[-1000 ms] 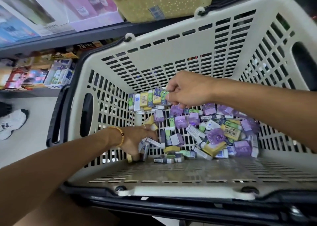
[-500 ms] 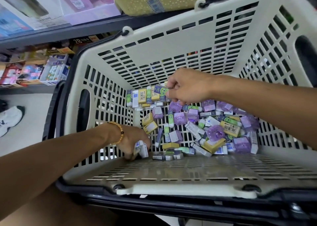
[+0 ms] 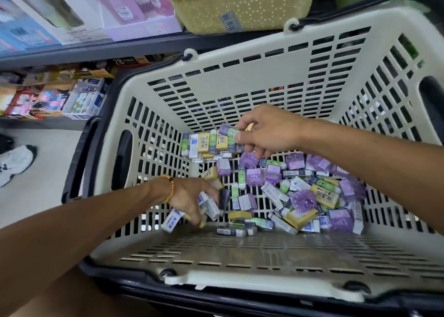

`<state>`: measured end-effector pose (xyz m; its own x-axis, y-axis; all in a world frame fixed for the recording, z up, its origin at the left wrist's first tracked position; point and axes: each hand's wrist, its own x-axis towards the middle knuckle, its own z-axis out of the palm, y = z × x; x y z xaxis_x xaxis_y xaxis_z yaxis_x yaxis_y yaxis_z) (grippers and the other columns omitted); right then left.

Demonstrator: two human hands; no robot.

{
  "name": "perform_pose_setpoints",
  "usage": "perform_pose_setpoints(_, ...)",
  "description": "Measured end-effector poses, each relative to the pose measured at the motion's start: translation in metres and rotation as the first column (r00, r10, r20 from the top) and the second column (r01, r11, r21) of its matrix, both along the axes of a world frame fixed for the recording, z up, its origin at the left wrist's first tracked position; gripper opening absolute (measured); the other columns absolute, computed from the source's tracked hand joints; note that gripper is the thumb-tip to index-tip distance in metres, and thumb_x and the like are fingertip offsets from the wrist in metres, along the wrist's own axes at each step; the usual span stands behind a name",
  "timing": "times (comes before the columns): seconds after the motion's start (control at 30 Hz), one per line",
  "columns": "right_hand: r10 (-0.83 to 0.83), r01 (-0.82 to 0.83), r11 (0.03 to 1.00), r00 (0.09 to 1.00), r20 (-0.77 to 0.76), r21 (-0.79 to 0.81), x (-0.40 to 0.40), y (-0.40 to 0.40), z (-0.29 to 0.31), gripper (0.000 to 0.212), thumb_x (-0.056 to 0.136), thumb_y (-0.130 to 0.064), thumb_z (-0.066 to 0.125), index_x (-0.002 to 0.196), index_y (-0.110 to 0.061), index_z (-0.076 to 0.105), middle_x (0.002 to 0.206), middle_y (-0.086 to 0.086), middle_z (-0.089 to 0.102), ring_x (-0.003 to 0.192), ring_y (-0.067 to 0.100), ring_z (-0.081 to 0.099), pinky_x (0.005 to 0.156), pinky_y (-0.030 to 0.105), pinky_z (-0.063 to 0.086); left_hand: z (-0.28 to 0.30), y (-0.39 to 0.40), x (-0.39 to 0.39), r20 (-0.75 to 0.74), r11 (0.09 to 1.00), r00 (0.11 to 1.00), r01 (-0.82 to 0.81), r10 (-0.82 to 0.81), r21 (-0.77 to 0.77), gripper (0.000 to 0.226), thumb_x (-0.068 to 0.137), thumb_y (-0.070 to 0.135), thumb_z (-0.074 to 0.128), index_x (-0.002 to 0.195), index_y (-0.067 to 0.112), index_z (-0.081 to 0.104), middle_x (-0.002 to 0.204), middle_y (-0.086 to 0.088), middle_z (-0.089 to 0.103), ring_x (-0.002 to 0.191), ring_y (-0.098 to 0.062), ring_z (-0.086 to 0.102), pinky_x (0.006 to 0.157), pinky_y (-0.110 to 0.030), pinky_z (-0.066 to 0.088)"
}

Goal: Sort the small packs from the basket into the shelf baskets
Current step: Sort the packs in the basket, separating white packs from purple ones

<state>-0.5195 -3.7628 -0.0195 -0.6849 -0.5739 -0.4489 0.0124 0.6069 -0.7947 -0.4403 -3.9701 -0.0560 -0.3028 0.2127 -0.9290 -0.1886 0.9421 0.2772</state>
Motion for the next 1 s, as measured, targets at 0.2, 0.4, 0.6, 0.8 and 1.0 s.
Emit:
perform_pose_setpoints(0.2,-0.065,0.065,0.998,0.998,0.009,-0.006,-0.002,-0.004,-0.012,0.019,0.099,-0.019,0.055,0.108,-0.008,0.068,0.084,0.004,0.067,0.064,0.011,0.062,0.06,0.028,0.056,0.014,-0.006,-0.004,-0.056,0.817,0.829,-0.533,0.556,0.222,0.053,0.064,-0.006,0.08,0.104,0.025,0.064,0.108,-0.001,0.059,0.083,-0.004,0.07,0.069,-0.019,0.056)
perform_pose_setpoints(0.4,-0.119,0.12,0.993,0.992,0.03,-0.021,-0.008,-0.024,-0.025,0.017,0.091,-0.015,0.065,0.086,0.001,0.069,0.084,0.018,0.073,0.062,0.016,0.063,0.058,0.028,0.055,0.046,-0.008,0.019,-0.059,0.502,0.52,-0.781,0.852,0.372,0.059,0.061,-0.008,0.08,0.111,0.017,0.062,0.082,0.002,0.074,0.078,-0.014,0.072,0.069,-0.027,0.056)
perform_pose_setpoints(0.6,-0.208,0.217,0.974,0.969,0.137,-0.06,-0.019,-0.075,-0.047,0.013,0.092,-0.017,0.067,0.08,-0.013,0.068,0.061,-0.001,0.061,0.051,0.01,0.053,0.046,0.02,0.042,0.06,-0.02,0.037,0.07,0.139,0.183,-0.9,0.981,0.414,0.059,0.06,-0.01,0.079,0.113,0.009,0.063,0.106,-0.016,0.072,0.085,-0.023,0.068,0.06,-0.029,0.056)
perform_pose_setpoints(0.8,-0.17,0.173,0.985,0.978,0.118,-0.022,-0.033,-0.122,-0.066,0.013,0.09,-0.011,0.066,0.09,0.0,0.072,0.044,-0.02,0.055,0.036,-0.005,0.048,0.038,0.012,0.039,0.059,-0.023,0.033,0.087,0.008,0.052,-0.897,0.995,0.443,0.053,0.067,-0.01,0.077,0.114,0.01,0.063,0.094,-0.01,0.075,0.068,-0.016,0.068,0.058,-0.029,0.058)
perform_pose_setpoints(1.0,-0.22,0.27,0.956,0.92,0.325,-0.116,-0.03,-0.132,-0.07,0.031,0.093,-0.002,0.06,0.123,-0.001,0.056,0.088,0.014,0.072,0.068,0.015,0.071,0.065,0.027,0.056,0.059,-0.021,0.032,0.091,-0.001,0.045,-0.89,0.995,0.456,0.062,0.064,-0.01,0.078,0.12,0.009,0.06,0.099,-0.012,0.074,0.071,-0.018,0.071,0.058,-0.029,0.058)
